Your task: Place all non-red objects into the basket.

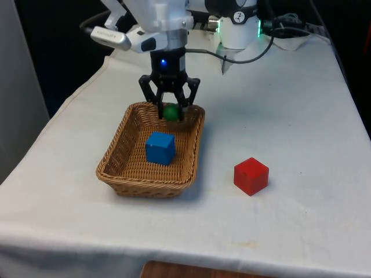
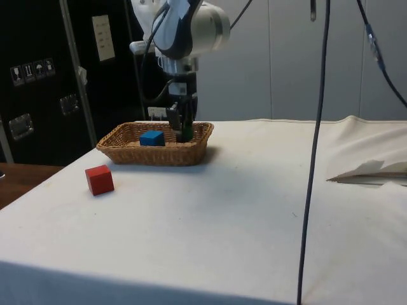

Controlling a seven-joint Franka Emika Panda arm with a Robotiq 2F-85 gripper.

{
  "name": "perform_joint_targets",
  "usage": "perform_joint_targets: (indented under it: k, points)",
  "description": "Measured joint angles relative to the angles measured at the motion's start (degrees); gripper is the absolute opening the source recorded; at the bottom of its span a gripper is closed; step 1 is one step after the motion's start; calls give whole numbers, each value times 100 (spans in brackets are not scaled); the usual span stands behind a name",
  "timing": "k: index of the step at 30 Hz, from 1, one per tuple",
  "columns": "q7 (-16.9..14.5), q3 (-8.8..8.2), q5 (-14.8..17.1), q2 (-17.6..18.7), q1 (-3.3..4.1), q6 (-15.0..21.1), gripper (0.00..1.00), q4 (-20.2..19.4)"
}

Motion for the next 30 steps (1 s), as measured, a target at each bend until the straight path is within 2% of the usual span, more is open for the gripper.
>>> perform_joint_targets:
  k: [30]
  points:
    - [-11,-63,69,23,0,-17,0,74]
